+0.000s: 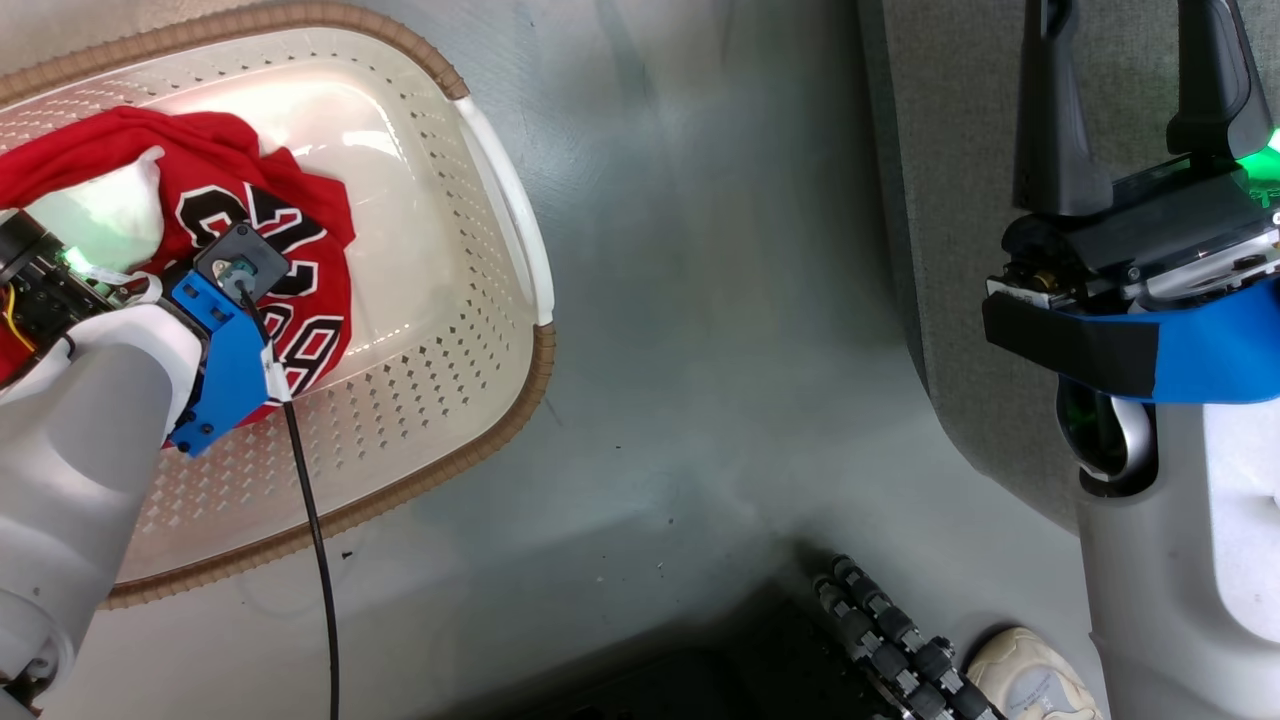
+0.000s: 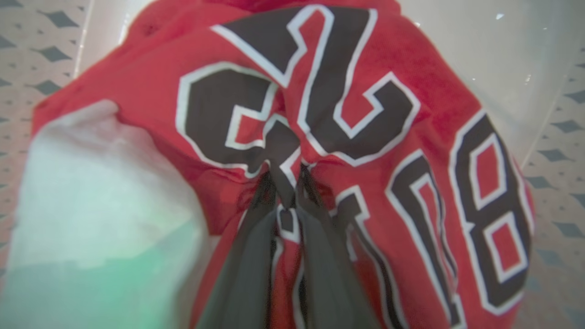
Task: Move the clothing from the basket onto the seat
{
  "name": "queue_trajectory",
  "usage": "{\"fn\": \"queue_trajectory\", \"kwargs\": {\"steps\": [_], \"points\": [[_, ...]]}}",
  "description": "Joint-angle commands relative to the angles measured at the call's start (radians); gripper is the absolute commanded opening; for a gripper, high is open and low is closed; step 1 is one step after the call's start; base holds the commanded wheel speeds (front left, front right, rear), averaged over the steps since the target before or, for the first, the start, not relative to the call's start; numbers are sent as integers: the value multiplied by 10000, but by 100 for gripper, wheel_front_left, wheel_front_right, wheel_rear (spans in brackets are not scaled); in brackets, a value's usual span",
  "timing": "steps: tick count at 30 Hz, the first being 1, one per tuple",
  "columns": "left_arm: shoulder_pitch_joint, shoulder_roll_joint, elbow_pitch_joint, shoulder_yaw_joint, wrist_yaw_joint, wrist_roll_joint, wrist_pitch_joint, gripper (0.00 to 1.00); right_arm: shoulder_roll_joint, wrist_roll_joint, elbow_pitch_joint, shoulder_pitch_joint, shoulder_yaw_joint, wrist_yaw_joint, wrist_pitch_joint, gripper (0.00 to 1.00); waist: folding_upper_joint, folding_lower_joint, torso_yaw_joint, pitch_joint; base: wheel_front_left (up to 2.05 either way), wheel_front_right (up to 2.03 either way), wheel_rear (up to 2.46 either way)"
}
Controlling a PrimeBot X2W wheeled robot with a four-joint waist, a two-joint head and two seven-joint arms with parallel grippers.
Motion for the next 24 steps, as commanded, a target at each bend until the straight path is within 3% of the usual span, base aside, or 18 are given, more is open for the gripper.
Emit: {"fn": "queue_trajectory", "kwargs": {"steps": [1,12,24], "points": [[22,60,136,-47,22,-39,88,0,19,25,25,-46,-16,1,-30,100,0,1,19,-22,0,0,0],[171,-533,-194,-128,22,-368,-476,0,20,-80,317,-30,-199,1,-30,100,0,1,415,-665,0,0,0],[633,-1635,-573,-163,22,-1097,-1850,0,17,-440,717,521,-551,1,-30,100,0,1,1240,-2287,0,0,0]]}}
